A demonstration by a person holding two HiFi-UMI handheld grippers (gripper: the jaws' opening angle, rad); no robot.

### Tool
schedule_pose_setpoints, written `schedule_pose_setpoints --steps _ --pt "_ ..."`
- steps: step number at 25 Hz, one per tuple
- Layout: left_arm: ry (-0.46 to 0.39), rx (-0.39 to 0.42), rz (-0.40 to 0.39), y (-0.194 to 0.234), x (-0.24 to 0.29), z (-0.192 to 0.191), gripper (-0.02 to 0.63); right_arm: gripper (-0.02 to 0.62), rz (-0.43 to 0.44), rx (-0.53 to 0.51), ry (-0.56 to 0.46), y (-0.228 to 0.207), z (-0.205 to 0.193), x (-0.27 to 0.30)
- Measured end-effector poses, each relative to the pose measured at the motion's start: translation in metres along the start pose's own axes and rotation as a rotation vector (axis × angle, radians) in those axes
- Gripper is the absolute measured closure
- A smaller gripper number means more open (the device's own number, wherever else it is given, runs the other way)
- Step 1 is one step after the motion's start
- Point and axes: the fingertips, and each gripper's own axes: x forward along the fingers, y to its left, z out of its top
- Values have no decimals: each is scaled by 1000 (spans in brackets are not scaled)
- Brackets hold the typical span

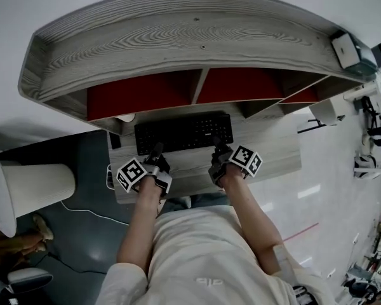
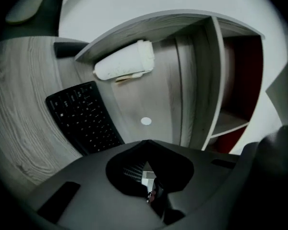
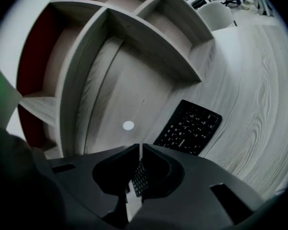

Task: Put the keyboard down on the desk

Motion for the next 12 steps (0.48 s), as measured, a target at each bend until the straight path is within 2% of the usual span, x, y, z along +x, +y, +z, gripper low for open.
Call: schedule_pose_setpoints --steps 5,8,12 --pt "-8 227 -169 -62 -22 9 591 566 120 -263 26 58 6 -27" --pt "9 420 -176 -88 -39 11 591 566 174 -469 25 93 10 -45" --pt "11 714 -166 -127 -61 9 591 566 261 -679 6 141 12 -70"
